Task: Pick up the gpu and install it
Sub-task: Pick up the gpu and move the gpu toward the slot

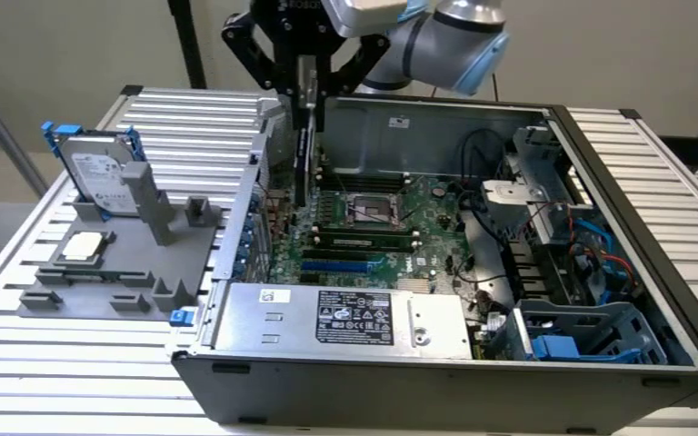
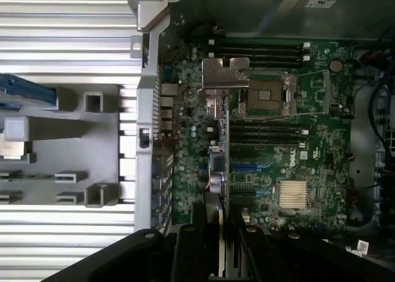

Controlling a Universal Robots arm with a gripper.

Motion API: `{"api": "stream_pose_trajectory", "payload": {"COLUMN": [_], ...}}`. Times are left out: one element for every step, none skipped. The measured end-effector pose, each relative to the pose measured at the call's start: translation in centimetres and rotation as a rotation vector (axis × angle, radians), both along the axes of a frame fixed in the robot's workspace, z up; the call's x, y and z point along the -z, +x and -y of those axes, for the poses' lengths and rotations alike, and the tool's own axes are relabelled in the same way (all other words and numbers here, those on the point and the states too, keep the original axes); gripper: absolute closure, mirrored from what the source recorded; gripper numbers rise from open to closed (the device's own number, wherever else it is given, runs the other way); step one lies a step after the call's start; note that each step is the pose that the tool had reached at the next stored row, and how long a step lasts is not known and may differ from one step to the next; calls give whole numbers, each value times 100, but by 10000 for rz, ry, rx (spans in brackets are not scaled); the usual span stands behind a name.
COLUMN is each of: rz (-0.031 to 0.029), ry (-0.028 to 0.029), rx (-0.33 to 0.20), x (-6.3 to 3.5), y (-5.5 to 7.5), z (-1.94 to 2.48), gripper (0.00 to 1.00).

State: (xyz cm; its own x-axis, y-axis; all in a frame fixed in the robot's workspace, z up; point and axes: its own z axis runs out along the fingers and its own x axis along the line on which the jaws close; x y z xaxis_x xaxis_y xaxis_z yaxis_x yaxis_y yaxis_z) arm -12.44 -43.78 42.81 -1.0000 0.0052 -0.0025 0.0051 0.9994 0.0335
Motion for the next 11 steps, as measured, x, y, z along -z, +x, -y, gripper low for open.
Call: {"api": "stream_pose_trajectory", "payload": {"rz": [1,0,0,-1,1,0,0,0,-1,0,-1], "ry": [-20,-46,-75,-106,-133,-156,-172,-182,-187,-188,-189], "rx": [0,-1,0,3,6,7,9,10,12,16,25], "x": [9,17,24,32,41,49,59,71,84,100,117], "y": [45,91,135,181,227,272,319,363,410,453,493], "z": [0,0,0,0,0,0,0,-1,-2,-4,-8], "gripper": [100,100,100,100,100,100,100,100,100,100,100]}}
